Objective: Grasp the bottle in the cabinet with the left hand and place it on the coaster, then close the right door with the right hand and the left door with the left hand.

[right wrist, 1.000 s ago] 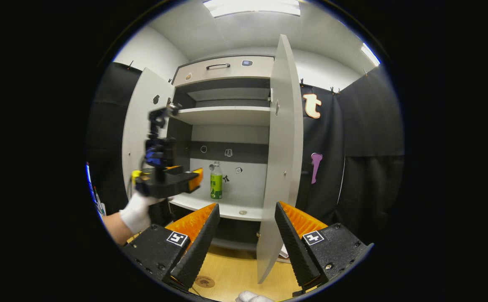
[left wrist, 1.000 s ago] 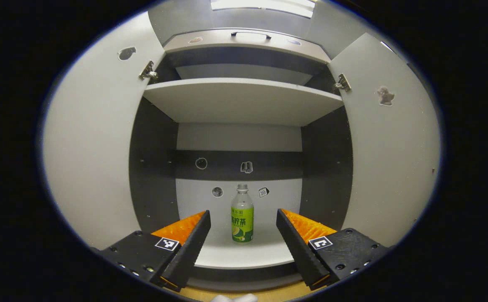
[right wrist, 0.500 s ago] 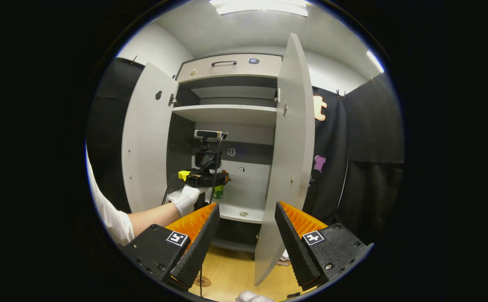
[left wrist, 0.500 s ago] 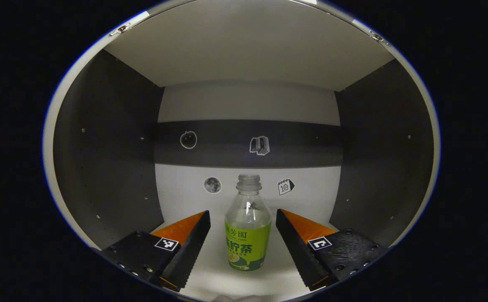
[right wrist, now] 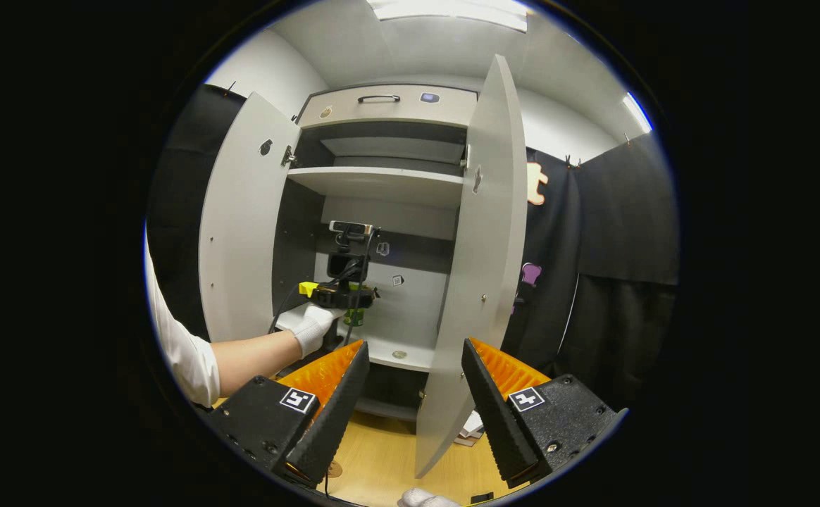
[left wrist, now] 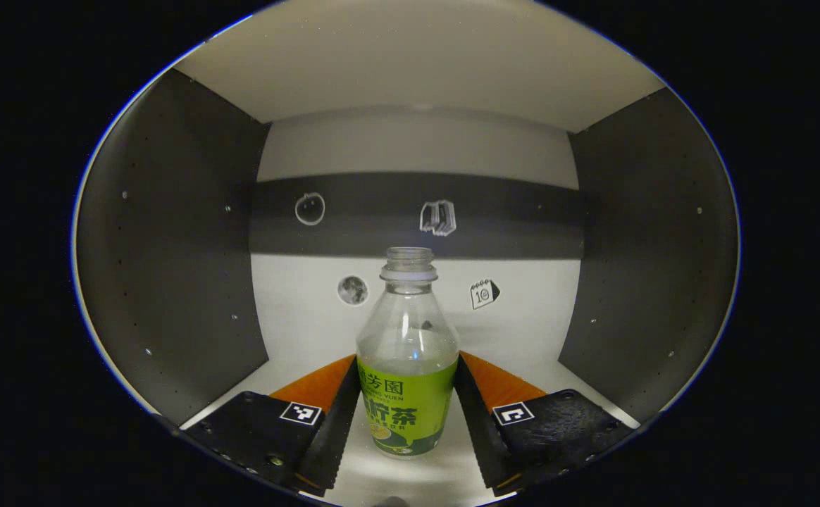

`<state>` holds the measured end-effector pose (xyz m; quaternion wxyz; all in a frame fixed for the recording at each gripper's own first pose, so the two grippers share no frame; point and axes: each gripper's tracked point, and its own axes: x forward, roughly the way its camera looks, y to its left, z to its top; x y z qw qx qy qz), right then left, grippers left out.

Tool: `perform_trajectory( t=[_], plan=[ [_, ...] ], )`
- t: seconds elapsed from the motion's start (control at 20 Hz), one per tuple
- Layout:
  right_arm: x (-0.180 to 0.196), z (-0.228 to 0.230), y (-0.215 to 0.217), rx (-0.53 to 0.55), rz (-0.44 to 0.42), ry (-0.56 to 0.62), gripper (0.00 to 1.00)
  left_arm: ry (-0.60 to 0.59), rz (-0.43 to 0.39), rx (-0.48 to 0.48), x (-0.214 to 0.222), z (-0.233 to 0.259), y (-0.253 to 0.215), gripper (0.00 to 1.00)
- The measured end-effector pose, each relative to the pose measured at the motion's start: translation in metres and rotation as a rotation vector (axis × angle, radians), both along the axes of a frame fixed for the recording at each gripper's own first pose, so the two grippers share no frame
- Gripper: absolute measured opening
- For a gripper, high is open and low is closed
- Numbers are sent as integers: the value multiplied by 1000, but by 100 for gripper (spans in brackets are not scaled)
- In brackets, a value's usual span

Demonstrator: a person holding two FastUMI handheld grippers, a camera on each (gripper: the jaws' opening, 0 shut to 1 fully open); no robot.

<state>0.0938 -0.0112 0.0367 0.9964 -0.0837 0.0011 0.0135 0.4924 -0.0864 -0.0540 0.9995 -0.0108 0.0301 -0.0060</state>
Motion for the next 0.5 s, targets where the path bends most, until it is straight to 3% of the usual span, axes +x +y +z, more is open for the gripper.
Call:
perform_trajectory(
  t=[0.3,0.5],
  plan=[
    [-8,-7,-5,38,-18,11,82,-96,-74,34,-88,32,-9,73],
    [-20,-13,-10,69,-39,20,82,-132,-121,0,-165,36,-16,76]
  ],
)
